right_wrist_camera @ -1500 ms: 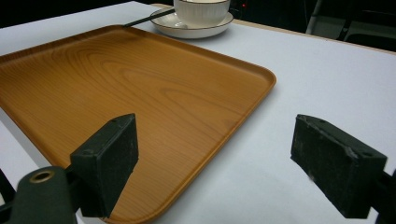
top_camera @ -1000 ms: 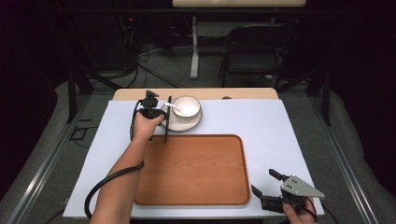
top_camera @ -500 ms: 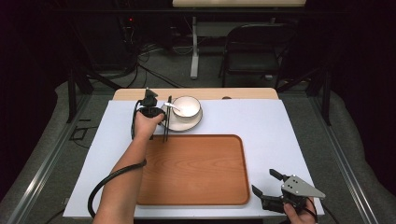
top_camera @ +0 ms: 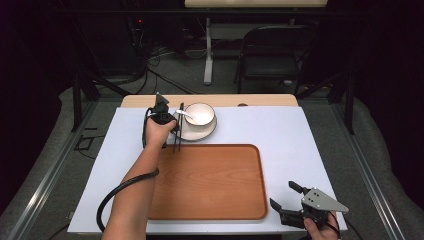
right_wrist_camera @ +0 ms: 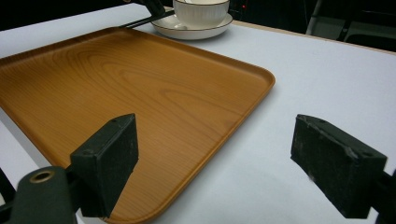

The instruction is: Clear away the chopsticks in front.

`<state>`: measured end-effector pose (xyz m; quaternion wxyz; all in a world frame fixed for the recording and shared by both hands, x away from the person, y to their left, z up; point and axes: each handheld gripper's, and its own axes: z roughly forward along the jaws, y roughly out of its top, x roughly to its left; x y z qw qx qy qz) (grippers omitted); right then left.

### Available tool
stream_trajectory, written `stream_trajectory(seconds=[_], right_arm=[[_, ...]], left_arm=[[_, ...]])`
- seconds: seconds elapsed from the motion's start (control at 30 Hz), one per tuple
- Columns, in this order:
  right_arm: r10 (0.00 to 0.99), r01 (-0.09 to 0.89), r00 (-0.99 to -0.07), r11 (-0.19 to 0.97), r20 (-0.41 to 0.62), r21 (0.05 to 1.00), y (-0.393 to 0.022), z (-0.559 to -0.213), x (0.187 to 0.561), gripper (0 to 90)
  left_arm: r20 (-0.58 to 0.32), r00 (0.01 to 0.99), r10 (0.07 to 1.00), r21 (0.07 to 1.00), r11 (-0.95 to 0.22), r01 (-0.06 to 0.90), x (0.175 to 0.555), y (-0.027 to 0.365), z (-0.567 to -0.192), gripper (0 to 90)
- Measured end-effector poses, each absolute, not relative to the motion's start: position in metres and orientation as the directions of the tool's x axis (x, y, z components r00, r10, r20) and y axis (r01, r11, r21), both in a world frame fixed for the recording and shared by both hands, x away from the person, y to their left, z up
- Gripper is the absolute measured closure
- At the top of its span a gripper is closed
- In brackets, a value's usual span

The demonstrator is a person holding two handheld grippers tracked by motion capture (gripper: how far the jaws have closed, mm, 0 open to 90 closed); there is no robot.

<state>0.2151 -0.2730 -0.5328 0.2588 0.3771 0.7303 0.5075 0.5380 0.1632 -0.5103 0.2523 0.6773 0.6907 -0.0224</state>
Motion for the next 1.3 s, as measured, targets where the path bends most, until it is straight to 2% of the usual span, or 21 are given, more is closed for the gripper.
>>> stream_trajectory(seconds=[0.43, 0.7, 0.97, 1.3], right_arm=[[0.814, 0.291, -0.581, 0.199, 0.007, 0.936, -0.273, -0.533, 0.215, 14.4], [0.814, 0.297, -0.580, 0.195, 0.014, 0.935, -0.272, -0.533, 0.215, 14.5], [0.813, 0.301, -0.582, 0.198, 0.015, 0.933, -0.272, -0.533, 0.216, 14.5], [0.814, 0.299, -0.581, 0.203, 0.009, 0.932, -0.271, -0.533, 0.216, 14.5]], left_arm=[[-0.409, 0.024, 0.912, 0.308, 0.114, 0.945, 0.536, 0.175, -0.506, 86.0], [-0.437, 0.017, 0.899, 0.332, 0.144, 0.932, 0.522, 0.194, -0.496, 86.1], [-0.463, 0.028, 0.886, 0.359, 0.159, 0.920, 0.496, 0.217, -0.484, 86.1], [-0.473, 0.077, 0.878, 0.373, 0.121, 0.920, 0.443, 0.242, -0.472, 86.1]])
